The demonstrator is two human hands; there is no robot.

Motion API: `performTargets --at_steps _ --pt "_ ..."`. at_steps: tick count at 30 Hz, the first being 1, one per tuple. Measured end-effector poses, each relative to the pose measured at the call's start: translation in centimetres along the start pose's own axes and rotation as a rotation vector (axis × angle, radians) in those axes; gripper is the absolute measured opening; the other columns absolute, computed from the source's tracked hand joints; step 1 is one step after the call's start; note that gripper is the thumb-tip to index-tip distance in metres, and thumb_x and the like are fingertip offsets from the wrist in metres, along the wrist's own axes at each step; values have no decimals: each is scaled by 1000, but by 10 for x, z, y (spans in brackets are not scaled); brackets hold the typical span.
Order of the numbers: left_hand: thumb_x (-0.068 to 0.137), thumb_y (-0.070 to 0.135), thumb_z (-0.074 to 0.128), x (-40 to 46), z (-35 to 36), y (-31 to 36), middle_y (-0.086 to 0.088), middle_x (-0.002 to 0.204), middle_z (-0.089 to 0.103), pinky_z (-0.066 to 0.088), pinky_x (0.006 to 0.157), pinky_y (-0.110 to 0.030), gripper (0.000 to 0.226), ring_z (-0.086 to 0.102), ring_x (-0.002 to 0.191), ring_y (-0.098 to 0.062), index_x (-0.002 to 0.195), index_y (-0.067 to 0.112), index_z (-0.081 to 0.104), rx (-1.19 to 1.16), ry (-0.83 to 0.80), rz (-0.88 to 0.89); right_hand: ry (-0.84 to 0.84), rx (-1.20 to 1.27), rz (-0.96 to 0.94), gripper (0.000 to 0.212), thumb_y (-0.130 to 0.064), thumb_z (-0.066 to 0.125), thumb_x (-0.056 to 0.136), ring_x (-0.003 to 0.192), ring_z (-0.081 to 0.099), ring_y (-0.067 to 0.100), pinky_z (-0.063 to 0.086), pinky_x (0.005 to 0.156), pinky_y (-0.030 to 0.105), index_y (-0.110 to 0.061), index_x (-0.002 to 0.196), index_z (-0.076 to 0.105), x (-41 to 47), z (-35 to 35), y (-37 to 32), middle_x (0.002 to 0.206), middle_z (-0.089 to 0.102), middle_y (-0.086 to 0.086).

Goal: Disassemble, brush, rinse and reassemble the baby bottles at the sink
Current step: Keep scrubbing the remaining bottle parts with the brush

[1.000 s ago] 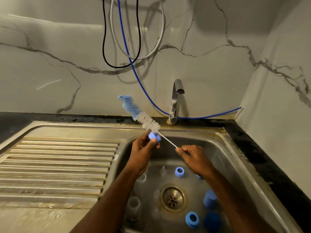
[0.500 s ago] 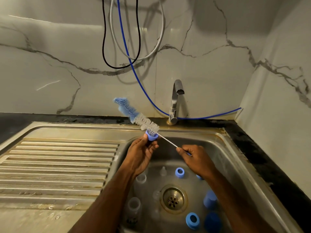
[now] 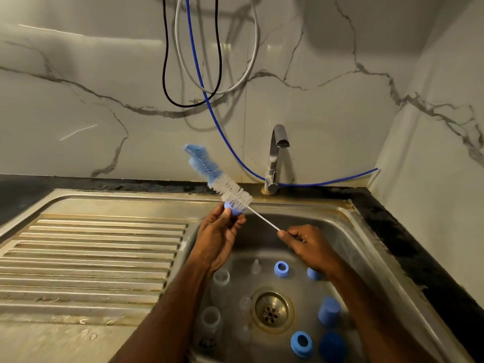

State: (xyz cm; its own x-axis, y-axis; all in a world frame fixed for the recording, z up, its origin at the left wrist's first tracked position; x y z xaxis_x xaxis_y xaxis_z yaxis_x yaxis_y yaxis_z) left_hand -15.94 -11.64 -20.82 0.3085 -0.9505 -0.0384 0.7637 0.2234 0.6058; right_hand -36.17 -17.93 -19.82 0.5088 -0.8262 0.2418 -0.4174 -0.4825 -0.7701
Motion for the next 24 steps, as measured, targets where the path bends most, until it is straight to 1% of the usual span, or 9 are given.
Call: performTargets --at_steps 2,4,6,9,13,16,18,21,24 --pt "85 11 57 -2 1 2 -24 124 63 60 85 -33 47 66 97 -26 131 0 55 6 -7 -2 -51 42 6 45 -33 60 99 53 40 9 37 58 33 -24 57 49 -2 1 1 54 42 -7" --pt "90 10 54 -5 6 -4 -23 119 65 61 82 -31 37 67 95 -25 126 2 58 67 -42 -22 -29 1 -1 46 -34 60 99 51 39 7 35 55 33 -24 55 49 -3 6 -2 51 42 -7" --pt "98 6 49 -4 7 -11 -23 122 66 61 83 -32 32 69 96 -25 128 5 59 67 -37 -36 70 -90 -10 45 -38 59 99 50 40 7 38 53 37 -18 59 52 -2 7 -7 52 46 -3" --pt "101 4 46 -1 3 -8 -24 125 65 60 83 -33 32 68 94 -26 130 3 58 27 -4 -33 202 -189 -34 44 -39 57 99 50 42 7 40 54 32 -18 61 52 -2 -7 -7 52 47 -3" --pt "87 14 55 -2 -1 1 -26 127 60 60 81 -31 43 66 91 -24 128 0 57 -25 12 -2 116 -191 -50 42 -40 56 99 52 46 12 46 59 42 -18 64 55 -3 -12 1 56 50 2" --pt "89 15 55 -1 0 -2 -26 132 59 61 78 -30 38 67 94 -25 124 2 59 11 -5 -23 69 -164 -59 41 -39 57 99 53 45 9 45 59 39 -18 64 55 -4 -2 -3 56 49 -1" --pt "92 12 54 -2 2 -6 -27 133 59 62 77 -30 37 66 94 -26 128 2 58 71 -25 -36 116 -179 -49 42 -40 56 99 52 43 6 41 56 34 -17 63 54 -3 0 -5 54 48 -2" --pt "94 8 55 0 0 -6 -25 129 62 62 81 -38 39 65 103 -31 134 5 55 149 -24 -18 190 -178 3 44 -38 55 100 49 41 5 37 54 27 -22 60 49 -1 -7 1 52 44 -6" --pt "88 4 63 2 -9 2 -22 115 65 61 85 -50 42 65 105 -37 130 7 56 89 47 15 202 -148 -2 45 -39 55 100 49 40 5 40 55 34 -22 59 47 -2 -13 4 51 42 -7"
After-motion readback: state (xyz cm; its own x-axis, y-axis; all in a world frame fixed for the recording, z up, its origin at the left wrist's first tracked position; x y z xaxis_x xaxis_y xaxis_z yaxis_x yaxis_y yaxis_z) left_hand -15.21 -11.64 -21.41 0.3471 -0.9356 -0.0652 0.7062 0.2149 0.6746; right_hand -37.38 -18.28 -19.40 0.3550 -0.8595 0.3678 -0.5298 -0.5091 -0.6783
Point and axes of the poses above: each hand's wrist, its own x-axis towards the middle knuckle, its own z-axis out of the palm, y = z × x, the point moved 8 cm from there along x, towards the middle knuckle
